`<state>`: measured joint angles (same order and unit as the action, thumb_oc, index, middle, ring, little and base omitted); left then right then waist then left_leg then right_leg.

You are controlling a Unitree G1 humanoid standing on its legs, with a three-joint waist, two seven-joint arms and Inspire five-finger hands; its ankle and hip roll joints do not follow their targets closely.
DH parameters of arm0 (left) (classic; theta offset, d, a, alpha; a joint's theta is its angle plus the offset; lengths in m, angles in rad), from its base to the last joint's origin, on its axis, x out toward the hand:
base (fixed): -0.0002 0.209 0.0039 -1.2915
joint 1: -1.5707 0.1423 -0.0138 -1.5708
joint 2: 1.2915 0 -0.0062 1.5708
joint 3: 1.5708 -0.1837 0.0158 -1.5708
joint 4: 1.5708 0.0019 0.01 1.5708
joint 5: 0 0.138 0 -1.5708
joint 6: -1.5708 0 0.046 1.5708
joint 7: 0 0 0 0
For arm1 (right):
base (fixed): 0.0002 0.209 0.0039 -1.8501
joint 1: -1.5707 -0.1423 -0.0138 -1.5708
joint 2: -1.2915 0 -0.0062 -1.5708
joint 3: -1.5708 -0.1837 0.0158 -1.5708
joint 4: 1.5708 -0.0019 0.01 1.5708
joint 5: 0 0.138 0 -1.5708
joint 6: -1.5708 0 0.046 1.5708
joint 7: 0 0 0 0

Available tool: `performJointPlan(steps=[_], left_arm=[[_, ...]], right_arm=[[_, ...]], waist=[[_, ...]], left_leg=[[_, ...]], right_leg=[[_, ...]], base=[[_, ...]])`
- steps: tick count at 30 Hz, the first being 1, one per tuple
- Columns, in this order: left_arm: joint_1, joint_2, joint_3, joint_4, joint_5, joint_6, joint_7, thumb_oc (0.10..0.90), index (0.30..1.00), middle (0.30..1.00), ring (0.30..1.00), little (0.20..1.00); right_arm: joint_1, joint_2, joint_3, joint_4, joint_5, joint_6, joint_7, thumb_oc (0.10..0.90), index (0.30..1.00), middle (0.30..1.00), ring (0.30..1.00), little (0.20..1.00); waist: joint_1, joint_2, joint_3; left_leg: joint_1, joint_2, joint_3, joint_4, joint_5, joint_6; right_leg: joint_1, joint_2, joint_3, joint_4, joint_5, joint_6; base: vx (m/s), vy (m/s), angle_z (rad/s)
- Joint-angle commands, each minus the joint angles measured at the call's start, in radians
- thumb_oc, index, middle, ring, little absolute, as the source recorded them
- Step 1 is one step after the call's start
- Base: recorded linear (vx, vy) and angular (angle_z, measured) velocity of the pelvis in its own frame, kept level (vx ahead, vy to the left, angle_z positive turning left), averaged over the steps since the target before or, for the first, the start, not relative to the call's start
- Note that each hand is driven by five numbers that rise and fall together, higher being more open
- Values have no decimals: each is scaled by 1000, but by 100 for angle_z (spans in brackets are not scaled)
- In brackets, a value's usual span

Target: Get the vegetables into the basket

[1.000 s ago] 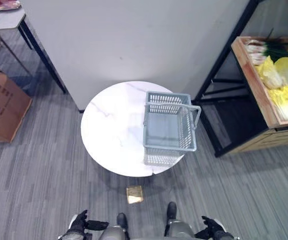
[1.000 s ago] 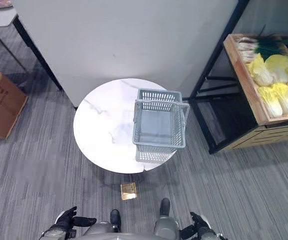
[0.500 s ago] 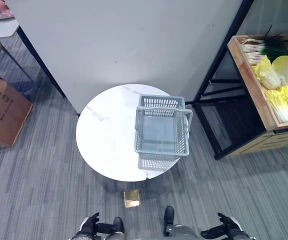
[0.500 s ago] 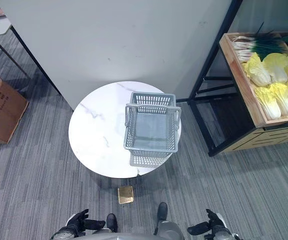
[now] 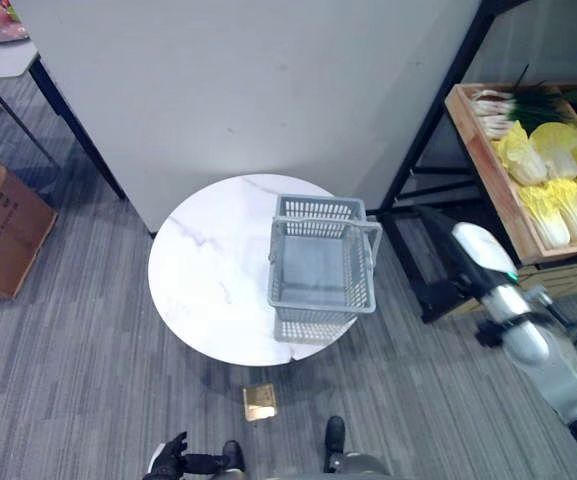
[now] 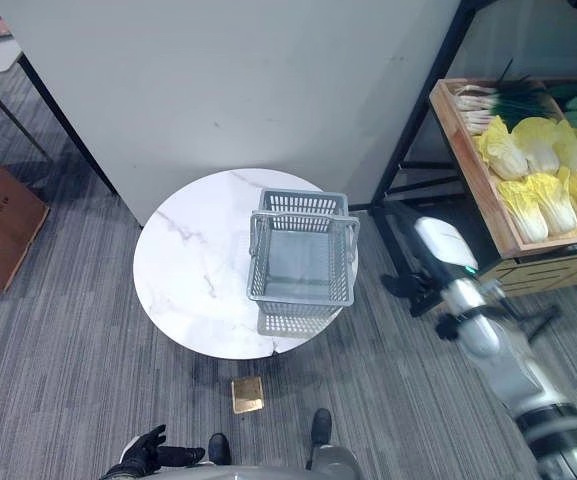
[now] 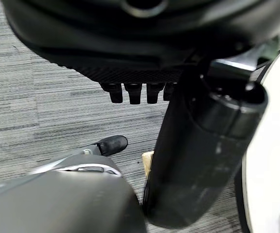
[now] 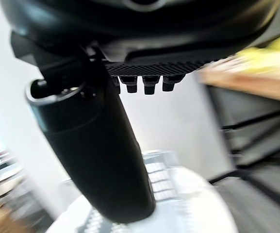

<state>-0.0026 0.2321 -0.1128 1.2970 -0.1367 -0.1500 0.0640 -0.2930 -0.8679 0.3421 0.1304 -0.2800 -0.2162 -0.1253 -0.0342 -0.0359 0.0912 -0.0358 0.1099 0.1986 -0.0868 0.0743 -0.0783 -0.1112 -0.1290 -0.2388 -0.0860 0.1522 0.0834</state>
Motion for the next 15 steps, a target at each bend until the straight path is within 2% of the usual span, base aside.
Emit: performJointPlan(steps=[1,4,5,7,9,13,15], left_arm=[[-18,55,-29,48,26,7,10,900,1000,1000,1000,1000],[-27,59,-44,46,10,9,22,900,1000,1000,1000,1000],[-38,58,-67,44,-15,6,31,900,1000,1000,1000,1000],[-40,59,-70,44,-29,5,35,900,1000,1000,1000,1000],[-53,68,-71,49,-63,2,41,900,1000,1000,1000,1000],[-62,75,-70,55,-81,0,45,900,1000,1000,1000,1000],[-73,79,-82,56,-94,-5,46,900,1000,1000,1000,1000]], right_arm=[[-202,62,23,5,39,-41,-49,900,1000,1000,1000,1000],[-379,118,131,95,37,-18,-68,900,1000,1000,1000,1000],[-491,169,177,207,69,5,-88,900,1000,1000,1000,1000],[-526,188,189,255,80,15,-96,900,1000,1000,1000,1000],[-627,236,232,412,112,37,-104,900,1000,1000,1000,1000],[-683,248,264,496,100,52,-111,900,1000,1000,1000,1000],[-750,248,308,594,68,67,-115,900,1000,1000,1000,1000]], waist=[[41,-38,27],[63,-41,43],[81,-44,56],[89,-45,62],[110,-52,75],[119,-55,82],[129,-57,94]], left_leg=[[-29,29,0,5,4,-28],[-43,34,-8,8,11,-31],[-62,37,-18,12,19,-33],[-68,38,-22,13,22,-34],[-86,39,-35,16,29,-36],[-96,40,-42,18,31,-36],[-111,39,-48,20,35,-37]], right_leg=[[25,-111,45,8,9,122],[21,-107,38,8,8,117],[13,-101,33,9,6,113],[10,-100,31,10,6,111],[2,-96,23,12,5,106],[-3,-94,20,14,3,104],[-17,-93,19,14,6,104]], base=[[-29,-13,15],[-33,-25,12],[-40,-31,21],[-28,-27,15],[-23,-38,20],[-5,-17,9],[-15,-5,2]])
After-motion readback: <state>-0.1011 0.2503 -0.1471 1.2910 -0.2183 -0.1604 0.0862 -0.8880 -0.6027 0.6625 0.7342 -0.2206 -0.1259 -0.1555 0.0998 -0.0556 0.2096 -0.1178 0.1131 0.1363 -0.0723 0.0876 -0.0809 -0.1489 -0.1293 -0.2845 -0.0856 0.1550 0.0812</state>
